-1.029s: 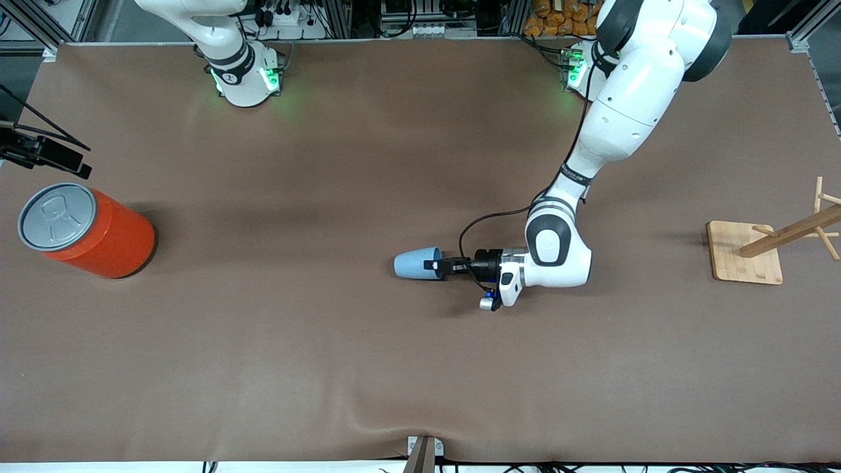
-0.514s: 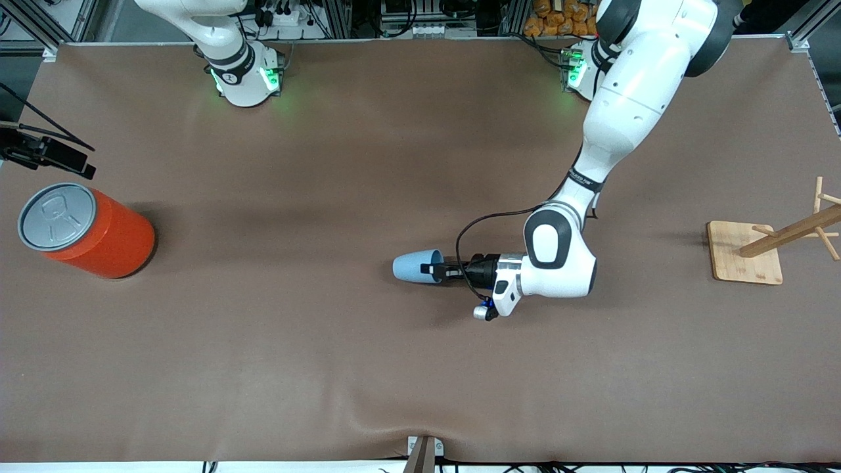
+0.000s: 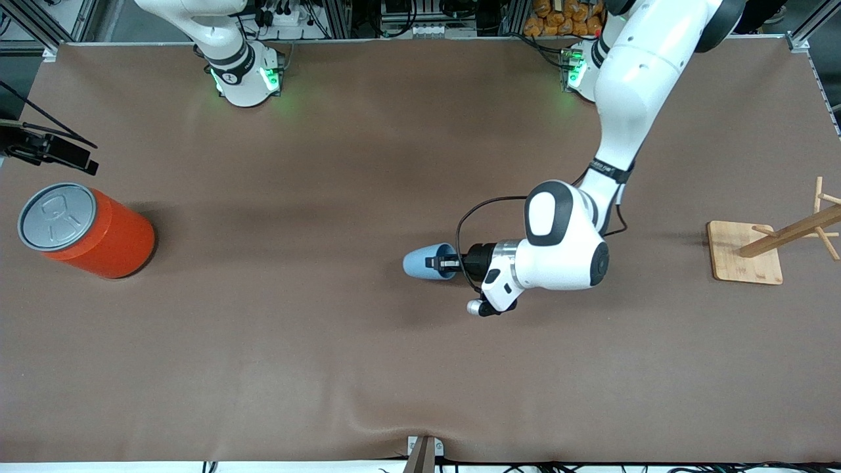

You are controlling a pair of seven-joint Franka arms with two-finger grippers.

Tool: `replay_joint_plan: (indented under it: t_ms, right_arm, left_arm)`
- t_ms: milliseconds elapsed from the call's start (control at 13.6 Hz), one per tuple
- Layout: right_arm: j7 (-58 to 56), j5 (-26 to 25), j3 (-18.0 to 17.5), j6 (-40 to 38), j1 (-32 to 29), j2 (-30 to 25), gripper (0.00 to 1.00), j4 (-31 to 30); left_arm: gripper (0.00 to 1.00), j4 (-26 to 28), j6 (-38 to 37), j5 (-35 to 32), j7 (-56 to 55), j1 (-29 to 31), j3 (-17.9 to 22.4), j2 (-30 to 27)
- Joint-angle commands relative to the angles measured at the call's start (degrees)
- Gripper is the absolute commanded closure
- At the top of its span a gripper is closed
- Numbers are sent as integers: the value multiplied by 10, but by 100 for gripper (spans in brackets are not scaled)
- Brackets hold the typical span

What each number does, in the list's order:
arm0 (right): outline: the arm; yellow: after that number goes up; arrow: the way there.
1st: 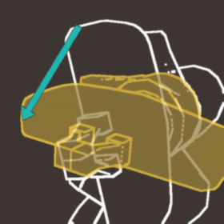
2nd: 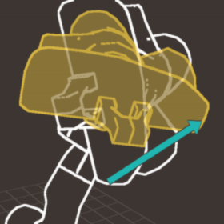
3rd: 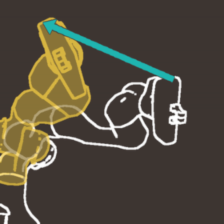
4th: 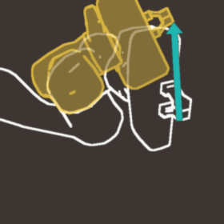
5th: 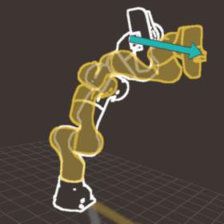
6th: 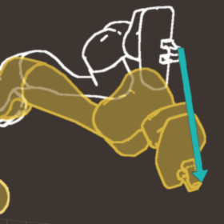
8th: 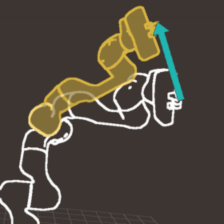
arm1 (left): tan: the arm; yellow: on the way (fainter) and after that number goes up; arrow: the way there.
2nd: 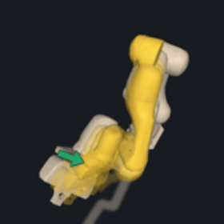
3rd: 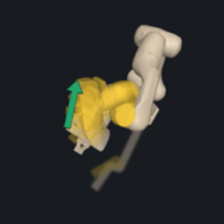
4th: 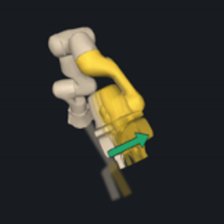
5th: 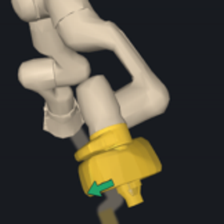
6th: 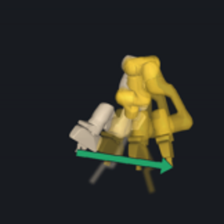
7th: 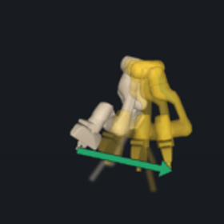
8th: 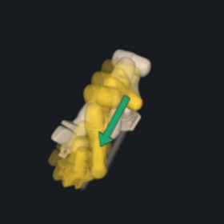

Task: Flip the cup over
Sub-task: 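Carry the cup with the left gripper toward the wooden stand, tilting it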

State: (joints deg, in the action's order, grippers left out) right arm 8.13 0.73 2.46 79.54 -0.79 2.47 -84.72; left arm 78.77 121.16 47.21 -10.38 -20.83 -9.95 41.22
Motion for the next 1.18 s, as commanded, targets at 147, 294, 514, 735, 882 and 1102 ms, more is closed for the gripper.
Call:
replay_joint_plan:
  t_ms: [147,294,514,735,882,1102]
  right_arm:
    - [7,-6,-2,3,18,16,0,4]
    - [7,-3,-2,14,19,17,0,4]
    - [12,1,-2,26,22,17,0,3]
    - [13,1,-2,27,25,16,0,3]
    - [13,1,-2,32,24,17,0,2]
    - [13,1,-1,37,25,18,0,0]
  left_arm:
    - [100,23,-53,-211,-56,10,10,-71]
    - [100,38,-91,-292,-60,25,10,-103]
    - [100,115,-92,-312,-56,53,12,-170]
    - [100,155,-83,-441,-58,78,11,-193]
    - [100,168,-74,-461,-58,103,12,-191]
    - [100,251,-5,-496,-58,127,11,-209]
